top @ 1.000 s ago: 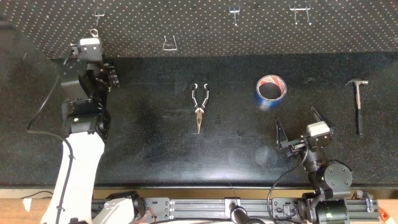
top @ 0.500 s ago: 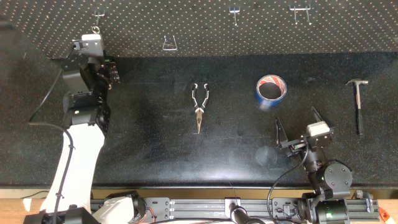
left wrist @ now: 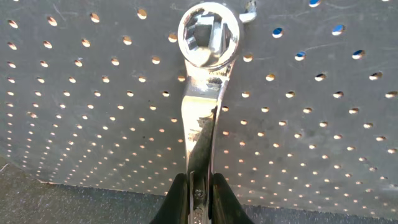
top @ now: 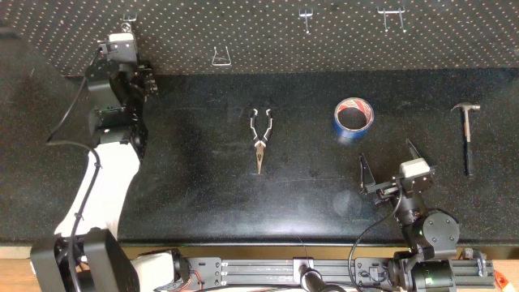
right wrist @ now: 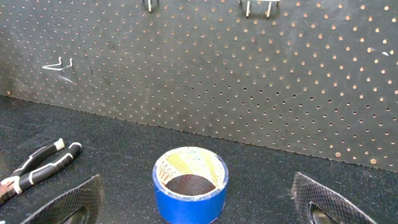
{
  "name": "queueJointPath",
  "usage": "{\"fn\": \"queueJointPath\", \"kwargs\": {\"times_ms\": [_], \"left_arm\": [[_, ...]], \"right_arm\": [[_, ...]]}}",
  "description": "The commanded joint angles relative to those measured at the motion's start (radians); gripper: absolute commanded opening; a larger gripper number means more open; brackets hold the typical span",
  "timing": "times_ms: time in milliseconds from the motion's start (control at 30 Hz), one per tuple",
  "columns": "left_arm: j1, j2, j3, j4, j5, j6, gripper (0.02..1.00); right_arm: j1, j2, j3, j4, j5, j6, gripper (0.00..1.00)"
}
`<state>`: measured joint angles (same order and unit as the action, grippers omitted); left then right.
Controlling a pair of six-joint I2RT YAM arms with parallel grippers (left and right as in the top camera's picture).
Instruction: Place Tools Onto Pegboard
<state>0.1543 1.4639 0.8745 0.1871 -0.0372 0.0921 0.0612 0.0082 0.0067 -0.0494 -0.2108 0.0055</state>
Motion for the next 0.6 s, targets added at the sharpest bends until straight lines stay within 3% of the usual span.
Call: {"fn": "queueJointPath", "kwargs": {"times_ms": [33,67,100,133,467,567,600], "left_arm": [[0.002,0.046,0.050,0.034,0.015,-0.010,0.226],[0.002,0.044,0.050,0.034,0.014,-0.010,0.671],[0.002,0.038,0.050,0.029,0.014,-0.008,0.882],[0.002,0.011,0.050,0.011,0.014,-0.006,0.996],[0.002,-0.571,0.050,-0.680,0.006,-0.006,0.996],[0.002,-0.621,0.050,-0.752,0.005,-0.010,0.996],[0.002,-0.621,0.050,-0.775,0.102,-0.072,0.996]], "right_arm": [[0.008,-0.006,-0.003,-0.006,0.002,-0.010,0.985],[0.008,-0.006,-0.003,-0.006,0.002,-0.010,0.982],[0.008,-0.006,-0.003,-0.006,0.002,-0.010,0.985],[0.008,-0.006,-0.003,-0.006,0.002,-0.010,0.985],[0.008,-0.006,-0.003,-0.006,0.002,-0.010,0.985],[0.008,-0.006,-0.003,-0.006,0.002,-0.010,0.985],[0.008,-0.006,-0.003,-0.006,0.002,-0.010,0.985]]}}
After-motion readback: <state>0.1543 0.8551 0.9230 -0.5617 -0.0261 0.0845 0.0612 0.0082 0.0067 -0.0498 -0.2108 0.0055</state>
